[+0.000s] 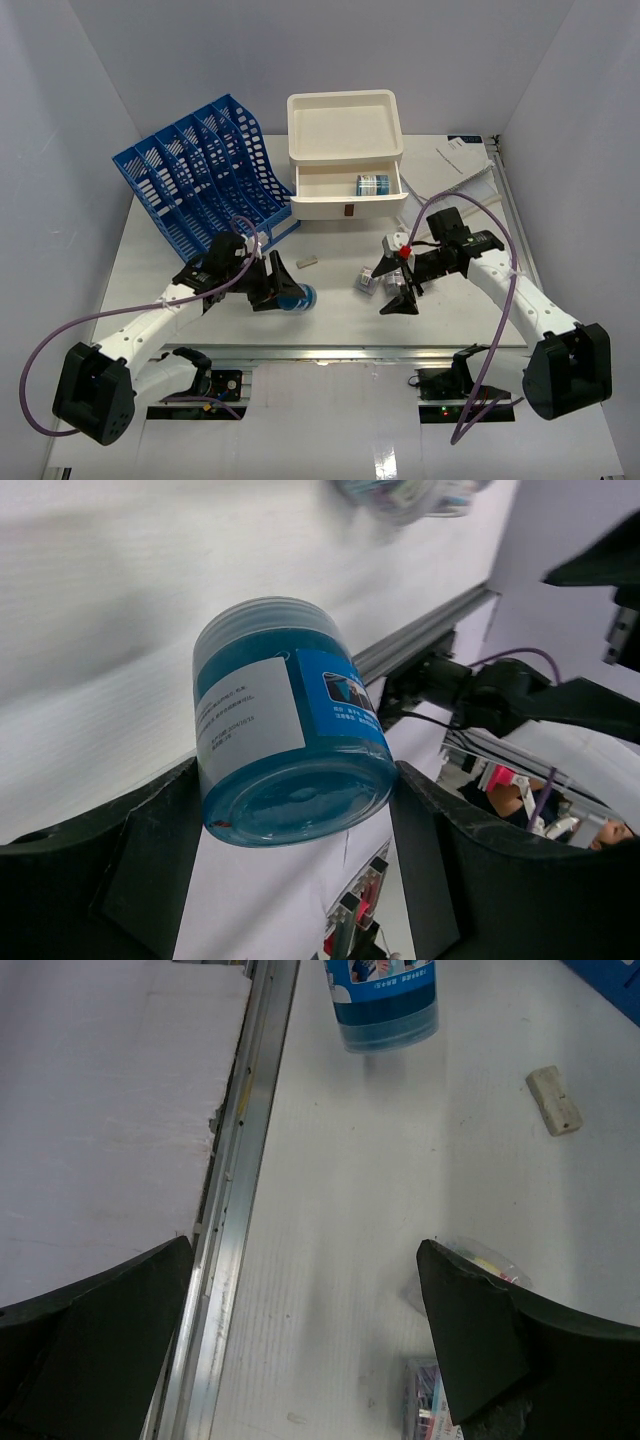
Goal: Organize the desk
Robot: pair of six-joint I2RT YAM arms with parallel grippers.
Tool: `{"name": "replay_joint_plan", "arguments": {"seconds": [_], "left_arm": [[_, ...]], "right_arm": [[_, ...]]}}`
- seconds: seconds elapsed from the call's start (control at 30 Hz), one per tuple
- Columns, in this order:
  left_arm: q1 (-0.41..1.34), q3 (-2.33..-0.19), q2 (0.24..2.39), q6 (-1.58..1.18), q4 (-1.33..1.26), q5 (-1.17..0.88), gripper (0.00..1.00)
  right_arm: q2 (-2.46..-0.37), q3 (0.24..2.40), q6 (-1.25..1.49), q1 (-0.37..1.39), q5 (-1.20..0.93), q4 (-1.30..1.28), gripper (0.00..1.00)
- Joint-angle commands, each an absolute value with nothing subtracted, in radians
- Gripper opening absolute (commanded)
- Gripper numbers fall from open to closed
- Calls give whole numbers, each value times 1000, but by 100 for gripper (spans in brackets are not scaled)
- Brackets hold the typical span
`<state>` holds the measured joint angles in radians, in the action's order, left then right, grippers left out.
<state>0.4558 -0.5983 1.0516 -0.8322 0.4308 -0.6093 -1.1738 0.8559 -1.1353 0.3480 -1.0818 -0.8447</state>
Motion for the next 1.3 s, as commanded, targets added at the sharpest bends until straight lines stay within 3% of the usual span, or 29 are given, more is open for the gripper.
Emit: {"name": "replay_joint_plan", "arguments": {"seconds": [0.0,0.07,0.2,0.5,0.93,1.27], "left_arm": [[463,-604,1010,-867,64,-759,0],[465,-606,1008,-899,-15,-754,0],[473,-630,1031,-959,-181,-694,0],[559,-720,1140,-1101,-459,-560,0],[600,-844,1286,-1191,-584,-455,0],[604,-865,1312,-1208,-580,-443,0]], "right_arm": [[-1179,913,-878,354,-1133,-635,100],[-1155,895,-593,361,-1072,-473,100],[-1120,906,-333,379,-937,-252,100],[-1108,1010,111,456,-616,-87,99],[-1069,1064,188,543,-490,-71,91],[-1141,1133,206,582,-328,-71,90]]}}
